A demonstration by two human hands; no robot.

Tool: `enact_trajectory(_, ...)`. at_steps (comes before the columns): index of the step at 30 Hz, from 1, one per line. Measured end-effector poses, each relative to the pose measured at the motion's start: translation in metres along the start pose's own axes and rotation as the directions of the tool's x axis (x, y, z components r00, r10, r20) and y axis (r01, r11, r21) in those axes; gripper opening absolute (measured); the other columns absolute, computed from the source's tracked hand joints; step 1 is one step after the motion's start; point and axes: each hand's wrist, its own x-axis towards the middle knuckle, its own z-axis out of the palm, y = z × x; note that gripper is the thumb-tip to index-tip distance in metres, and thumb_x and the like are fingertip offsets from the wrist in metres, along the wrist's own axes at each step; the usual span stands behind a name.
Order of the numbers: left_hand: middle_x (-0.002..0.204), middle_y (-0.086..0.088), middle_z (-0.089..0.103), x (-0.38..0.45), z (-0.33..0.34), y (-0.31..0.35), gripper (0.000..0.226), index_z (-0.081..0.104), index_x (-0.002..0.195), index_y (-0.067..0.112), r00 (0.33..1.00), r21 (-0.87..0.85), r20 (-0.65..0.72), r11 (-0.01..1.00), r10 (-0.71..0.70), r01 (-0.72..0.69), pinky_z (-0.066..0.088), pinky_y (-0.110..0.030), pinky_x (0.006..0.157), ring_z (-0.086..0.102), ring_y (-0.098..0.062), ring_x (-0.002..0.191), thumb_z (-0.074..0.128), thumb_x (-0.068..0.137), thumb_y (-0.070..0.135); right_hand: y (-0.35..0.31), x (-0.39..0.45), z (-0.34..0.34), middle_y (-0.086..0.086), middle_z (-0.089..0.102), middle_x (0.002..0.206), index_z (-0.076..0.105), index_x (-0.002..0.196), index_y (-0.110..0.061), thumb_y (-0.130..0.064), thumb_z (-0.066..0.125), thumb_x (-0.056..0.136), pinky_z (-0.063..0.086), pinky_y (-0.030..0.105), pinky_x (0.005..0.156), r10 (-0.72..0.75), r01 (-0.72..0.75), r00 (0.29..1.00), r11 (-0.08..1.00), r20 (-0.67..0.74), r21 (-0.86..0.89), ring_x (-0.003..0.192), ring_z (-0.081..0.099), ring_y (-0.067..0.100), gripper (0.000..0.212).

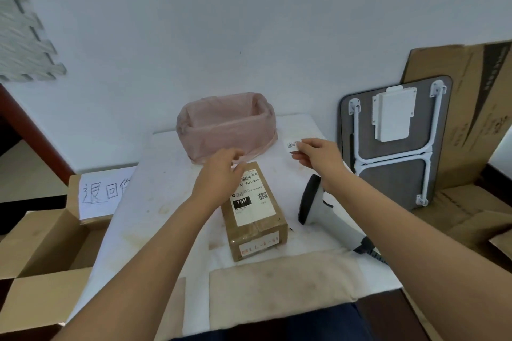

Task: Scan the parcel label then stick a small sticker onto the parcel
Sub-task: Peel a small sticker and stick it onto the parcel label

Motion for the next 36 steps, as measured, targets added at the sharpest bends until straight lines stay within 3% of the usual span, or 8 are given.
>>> enact_trajectory(5,0.105,0.007,0.07,-0.028,-0.01,0.02,0.027,0.067,0.116,0.03,0.989,-0.493,0.076,0.858,-0.125,0.146,0.055,-0.027,0.082,0.065,-0.008,0.097,0.064,0.09,0.039,0.003,-0.059,0.026,0.001,0.069,0.081,0.068,0.082,-0.019,-0.009,0.065,0.089,0.054,0.019,0.071,0.001,-0.002,0.989,1.0,0.151,0.011,0.073,0.064,0.01,0.013)
enact_trajectory(8,0.099,0.004,0.074,-0.046,-0.008,0.019,0.019,0.072,0.105,0.028,0.987,-0.574,0.09,0.803,-0.134,0.161,0.057,-0.029,0.081,0.07,-0.011,0.091,0.07,0.087,0.034,0.012,-0.084,0.035,0.001,0.068,0.075,0.069,0.087,-0.014,-0.005,0.065,0.089,0.053,0.013,0.061,0.001,-0.008,0.981,0.999,0.194,0.035,0.066,0.062,0.007,0.01)
enact_trajectory(13,0.088,-0.008,0.075,-0.069,-0.007,0.01,0.006,0.074,0.092,0.012,0.965,-0.705,0.13,0.662,-0.229,0.253,0.058,-0.025,0.076,0.068,-0.016,0.079,0.069,0.088,0.014,0.023,-0.109,0.039,0.002,0.071,0.08,0.069,0.1,-0.011,-0.011,0.067,0.089,0.052,0.017,0.066,0.026,-0.034,0.977,0.999,0.214,0.037,0.072,0.066,0.01,0.012)
enact_trajectory(17,0.091,-0.007,0.076,-0.083,-0.01,0.005,0.008,0.073,0.096,0.01,0.959,-0.745,0.097,0.619,-0.266,0.247,0.057,-0.02,0.075,0.069,-0.009,0.076,0.067,0.09,0.011,0.027,-0.124,0.038,0.005,0.074,0.086,0.071,0.099,-0.009,-0.02,0.056,0.096,0.055,0.022,0.072,0.081,-0.124,0.966,0.979,0.246,0.163,0.079,0.069,0.013,0.018)
enact_trajectory(21,0.096,-0.009,0.076,-0.092,-0.011,0.003,0.007,0.074,0.093,0.016,0.966,-0.719,0.038,0.664,-0.255,0.203,0.056,-0.028,0.083,0.068,-0.011,0.081,0.068,0.089,0.015,0.035,-0.136,0.036,0.008,0.075,0.089,0.072,0.098,-0.008,-0.022,0.058,0.095,0.054,0.028,0.08,0.117,-0.182,0.948,0.962,0.297,0.203,0.08,0.069,0.014,0.021)
enact_trajectory(27,0.09,-0.001,0.075,-0.1,-0.016,0.009,0.006,0.074,0.09,0.022,0.977,-0.665,-0.017,0.732,-0.213,0.148,0.055,-0.029,0.083,0.066,-0.008,0.078,0.069,0.088,0.018,0.036,-0.144,0.037,0.006,0.075,0.087,0.073,0.094,-0.009,-0.02,0.064,0.091,0.054,0.022,0.073,0.105,-0.188,0.941,0.954,0.323,0.235,0.075,0.068,0.011,0.014)
enact_trajectory(36,0.092,-0.001,0.075,-0.107,-0.018,0.015,0.008,0.074,0.09,0.023,0.982,-0.665,-0.007,0.734,-0.19,0.137,0.057,-0.035,0.088,0.069,-0.016,0.087,0.069,0.088,0.017,0.038,-0.148,0.036,0.004,0.071,0.081,0.072,0.086,-0.011,-0.016,0.066,0.09,0.053,0.018,0.068,0.074,-0.155,0.948,0.957,0.31,0.245,0.073,0.063,0.011,0.009)
